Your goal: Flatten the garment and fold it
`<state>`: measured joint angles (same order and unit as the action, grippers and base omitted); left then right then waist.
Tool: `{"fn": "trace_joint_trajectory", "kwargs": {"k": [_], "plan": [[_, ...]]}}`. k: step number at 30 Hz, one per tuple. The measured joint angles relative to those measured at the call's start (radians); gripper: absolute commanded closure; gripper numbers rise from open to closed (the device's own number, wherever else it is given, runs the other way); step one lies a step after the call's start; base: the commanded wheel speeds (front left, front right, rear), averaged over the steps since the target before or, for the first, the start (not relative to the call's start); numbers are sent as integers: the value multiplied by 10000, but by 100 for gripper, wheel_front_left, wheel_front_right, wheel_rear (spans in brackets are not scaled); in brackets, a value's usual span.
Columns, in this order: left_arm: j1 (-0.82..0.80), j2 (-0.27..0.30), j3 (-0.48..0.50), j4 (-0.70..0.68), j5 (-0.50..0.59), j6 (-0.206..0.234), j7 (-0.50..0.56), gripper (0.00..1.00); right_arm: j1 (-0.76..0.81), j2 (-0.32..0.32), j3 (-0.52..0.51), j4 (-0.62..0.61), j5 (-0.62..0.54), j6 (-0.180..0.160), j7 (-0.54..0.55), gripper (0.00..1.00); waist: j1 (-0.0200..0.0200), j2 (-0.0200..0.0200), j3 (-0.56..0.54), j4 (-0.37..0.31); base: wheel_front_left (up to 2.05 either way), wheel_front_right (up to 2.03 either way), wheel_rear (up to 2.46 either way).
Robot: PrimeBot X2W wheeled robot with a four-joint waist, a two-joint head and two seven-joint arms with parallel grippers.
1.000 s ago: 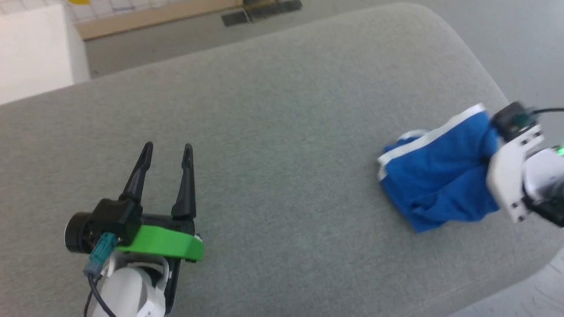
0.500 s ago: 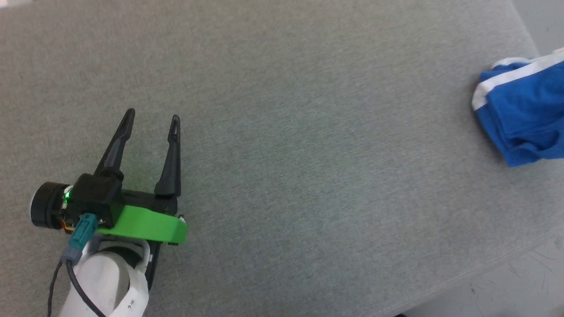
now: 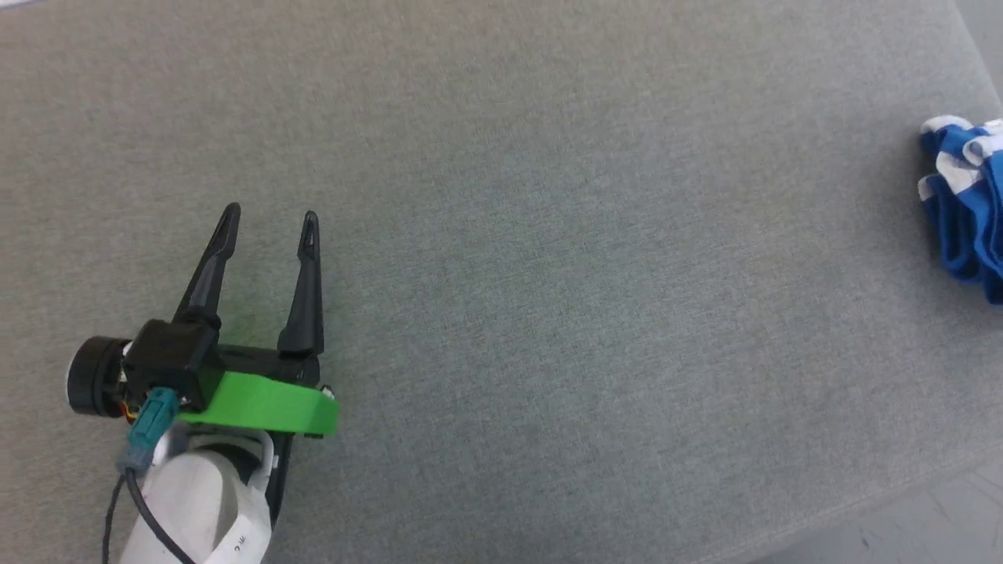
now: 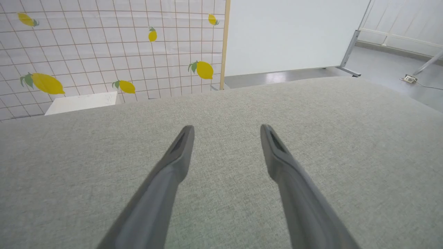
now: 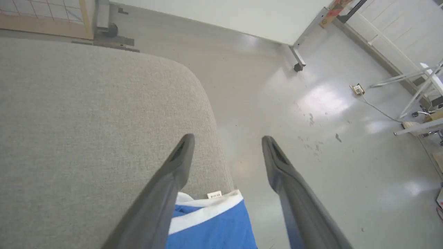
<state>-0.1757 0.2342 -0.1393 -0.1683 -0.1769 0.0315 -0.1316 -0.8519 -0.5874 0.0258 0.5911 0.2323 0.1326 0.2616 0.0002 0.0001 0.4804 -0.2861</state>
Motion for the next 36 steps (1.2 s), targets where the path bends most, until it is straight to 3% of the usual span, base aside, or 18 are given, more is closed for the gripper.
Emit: {"fn": "trace_joint_trajectory", "kwargs": {"k": [6, 10, 14, 21, 27, 36], "plan": [[7, -318, 71, 708, -370, 65, -616, 0, 415, 416, -439, -2184, 290, -2, -706, 0, 0, 0, -848, 281, 0, 0, 0], [2, -479, 155, 1103, -468, 148, -836, 0, 1407, 1484, -798, -3799, 222, -2, -1133, 0, -2, 0, -1500, 595, 0, 0, 0], [9, -525, 360, 1452, -596, 326, -905, 0, 2537, 3022, -872, -5116, 36, -2, -1942, 0, -2, 0, -2205, 982, 0, 0, 0], [61, -729, 366, 1973, -686, 447, -982, 0, 4348, 5016, -1076, -5639, -489, -2, -3526, 0, -3, -1, -3205, 1723, 0, 0, 0], [173, -832, 299, 2464, -721, 523, -1089, 0, 5599, 5338, -1189, -5039, -686, -4, -4558, 0, -3, -1, -3891, 2427, 0, 0, 0], [495, -1093, 405, 2801, -834, 723, -1198, 0, 7033, 5358, -637, -4435, -174, -4, -4999, 0, -3, 0, -4617, 3055, 0, 0, 0]]}}
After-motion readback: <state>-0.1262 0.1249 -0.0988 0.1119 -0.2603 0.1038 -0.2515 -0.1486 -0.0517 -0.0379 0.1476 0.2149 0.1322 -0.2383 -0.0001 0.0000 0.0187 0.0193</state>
